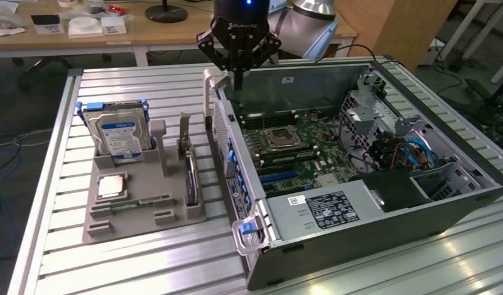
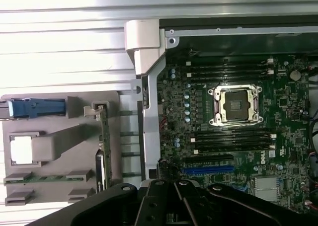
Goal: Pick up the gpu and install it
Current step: 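Reach for the gpu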
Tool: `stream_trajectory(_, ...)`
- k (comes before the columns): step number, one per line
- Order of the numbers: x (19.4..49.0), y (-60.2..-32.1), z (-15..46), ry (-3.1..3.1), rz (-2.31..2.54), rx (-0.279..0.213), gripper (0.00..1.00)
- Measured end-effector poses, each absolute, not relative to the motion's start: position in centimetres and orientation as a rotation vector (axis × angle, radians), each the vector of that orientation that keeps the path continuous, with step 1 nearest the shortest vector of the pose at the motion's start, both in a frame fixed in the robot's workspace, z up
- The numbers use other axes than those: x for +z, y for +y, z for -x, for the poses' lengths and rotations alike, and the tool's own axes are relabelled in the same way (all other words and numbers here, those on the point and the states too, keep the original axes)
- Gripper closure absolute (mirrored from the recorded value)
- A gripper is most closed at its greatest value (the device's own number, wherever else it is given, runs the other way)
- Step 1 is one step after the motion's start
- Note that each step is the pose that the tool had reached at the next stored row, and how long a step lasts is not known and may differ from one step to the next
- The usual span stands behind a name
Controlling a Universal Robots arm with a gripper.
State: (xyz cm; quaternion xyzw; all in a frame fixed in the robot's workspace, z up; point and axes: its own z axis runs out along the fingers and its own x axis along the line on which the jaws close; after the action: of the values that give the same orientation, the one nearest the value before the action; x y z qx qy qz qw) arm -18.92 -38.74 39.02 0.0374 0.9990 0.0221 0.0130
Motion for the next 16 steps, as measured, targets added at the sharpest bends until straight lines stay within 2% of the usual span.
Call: stream_trajectory(16,38.9,-38.4,21.9,3.111,-0.116,0.069,0.89)
